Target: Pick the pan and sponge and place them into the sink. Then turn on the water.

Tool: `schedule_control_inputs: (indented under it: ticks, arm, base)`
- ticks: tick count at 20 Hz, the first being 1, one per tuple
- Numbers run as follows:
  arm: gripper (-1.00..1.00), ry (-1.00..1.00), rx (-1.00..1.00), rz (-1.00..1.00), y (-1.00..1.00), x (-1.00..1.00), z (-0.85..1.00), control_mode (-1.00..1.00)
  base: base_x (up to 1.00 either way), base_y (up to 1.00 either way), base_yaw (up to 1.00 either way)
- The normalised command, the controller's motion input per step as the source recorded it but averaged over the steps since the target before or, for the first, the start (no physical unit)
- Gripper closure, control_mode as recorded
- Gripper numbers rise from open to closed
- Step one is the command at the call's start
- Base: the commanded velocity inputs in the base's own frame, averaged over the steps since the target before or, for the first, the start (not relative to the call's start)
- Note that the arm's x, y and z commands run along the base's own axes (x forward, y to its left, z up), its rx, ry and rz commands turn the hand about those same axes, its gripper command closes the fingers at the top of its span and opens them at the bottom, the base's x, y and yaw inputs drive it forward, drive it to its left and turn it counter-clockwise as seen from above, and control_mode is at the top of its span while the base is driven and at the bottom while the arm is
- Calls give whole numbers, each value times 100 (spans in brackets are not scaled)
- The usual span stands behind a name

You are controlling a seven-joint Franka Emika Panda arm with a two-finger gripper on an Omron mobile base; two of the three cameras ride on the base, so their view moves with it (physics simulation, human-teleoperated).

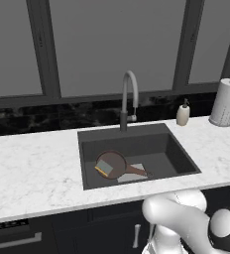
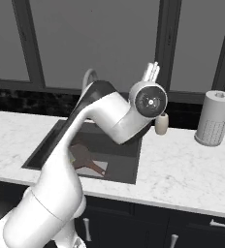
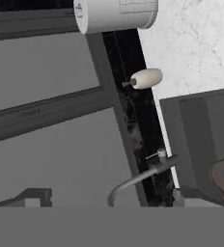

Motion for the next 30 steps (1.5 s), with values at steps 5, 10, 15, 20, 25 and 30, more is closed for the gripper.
schedule_control_inputs:
  ticks: [5,10,15,20,25,30]
  arm:
    - [-100,52,48,0,6,49,-96,-100]
    - [-100,39,27,0,33,55,-95,-100]
    - [-100,0,34,0,32,21,-94,-100]
    - [-100,-9,31,-1,41,31,-90,-100]
    - [-100,0,25,-1,35,66,-63,-100]
    - [-100,0,27,0,5,70,-40,-100]
  base:
    - [0,0,0]
    - [0,0,0]
    - [0,0,0]
    - [0,0,0]
    - [0,0,0]
    - [0,0,0]
